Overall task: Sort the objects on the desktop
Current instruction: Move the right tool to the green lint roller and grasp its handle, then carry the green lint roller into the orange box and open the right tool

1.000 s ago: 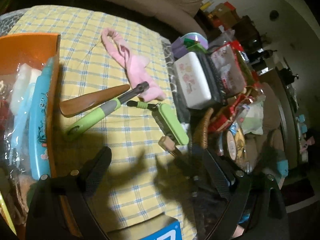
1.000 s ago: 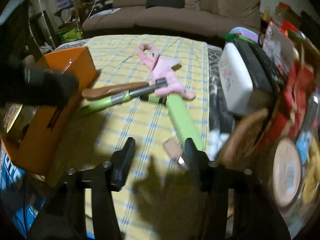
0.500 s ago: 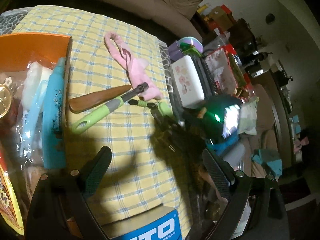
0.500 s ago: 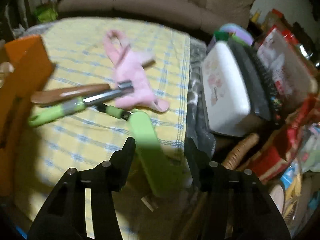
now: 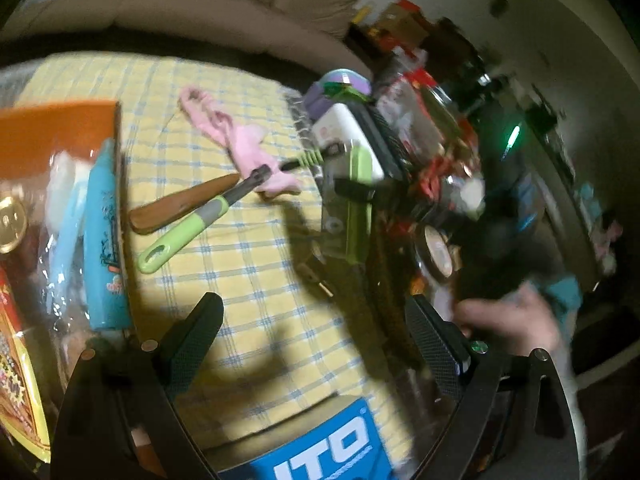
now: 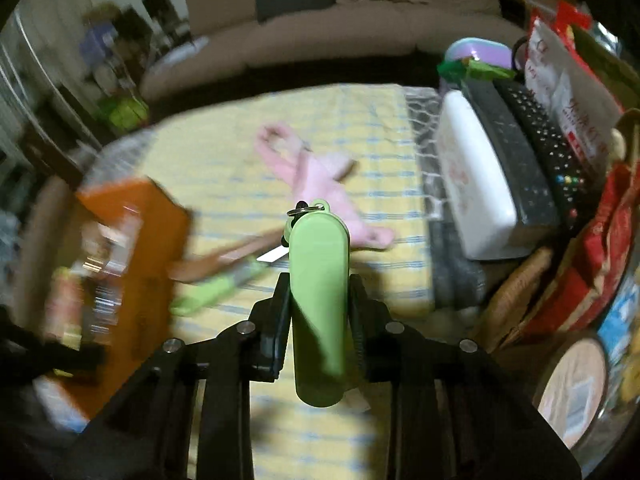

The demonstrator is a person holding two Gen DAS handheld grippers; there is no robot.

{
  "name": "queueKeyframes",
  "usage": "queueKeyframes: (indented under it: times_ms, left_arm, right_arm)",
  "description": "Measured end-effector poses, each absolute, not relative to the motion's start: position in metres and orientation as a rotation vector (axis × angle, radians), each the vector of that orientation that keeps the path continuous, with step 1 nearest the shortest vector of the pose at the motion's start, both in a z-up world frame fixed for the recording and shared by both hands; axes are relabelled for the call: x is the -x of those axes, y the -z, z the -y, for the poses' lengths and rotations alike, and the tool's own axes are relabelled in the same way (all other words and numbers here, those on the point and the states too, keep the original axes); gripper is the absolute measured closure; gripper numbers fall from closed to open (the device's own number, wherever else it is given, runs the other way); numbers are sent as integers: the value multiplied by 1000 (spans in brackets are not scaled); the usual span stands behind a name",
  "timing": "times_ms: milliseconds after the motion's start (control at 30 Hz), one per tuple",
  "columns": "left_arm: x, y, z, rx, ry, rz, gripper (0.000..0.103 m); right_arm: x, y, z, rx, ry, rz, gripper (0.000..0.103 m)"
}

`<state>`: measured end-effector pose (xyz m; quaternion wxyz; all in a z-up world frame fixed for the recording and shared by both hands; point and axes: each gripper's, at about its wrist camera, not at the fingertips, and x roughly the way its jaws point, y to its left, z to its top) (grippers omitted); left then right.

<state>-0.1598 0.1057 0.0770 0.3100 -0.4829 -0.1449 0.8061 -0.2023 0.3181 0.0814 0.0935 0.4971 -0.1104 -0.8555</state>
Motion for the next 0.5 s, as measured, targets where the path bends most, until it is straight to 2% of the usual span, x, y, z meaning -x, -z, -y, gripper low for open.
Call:
queueKeyframes:
  times_ms: [100,200,400,467,500]
  left_arm:
    - [143,-87,-114,1189,-2214,252,9]
    - [128,-98,-115,1114,-2274,187,9]
    - [114,-112,-96,1055,-2253,352,9]
    - [108,-115,-85,1033,-2243,411,22]
    - [106,-115,-84,1029,-2236,405,45]
  right_arm:
    - [186,-110,-311,-1392,2448,478,78]
    - [165,-129,-298,-1341,2401,525,78]
    - [132,-144,-278,-1276,2281,653,78]
    - [124,-144,-270,-1274,2245,682,78]
    - [120,-144,-264,-1275,2225,690,78]
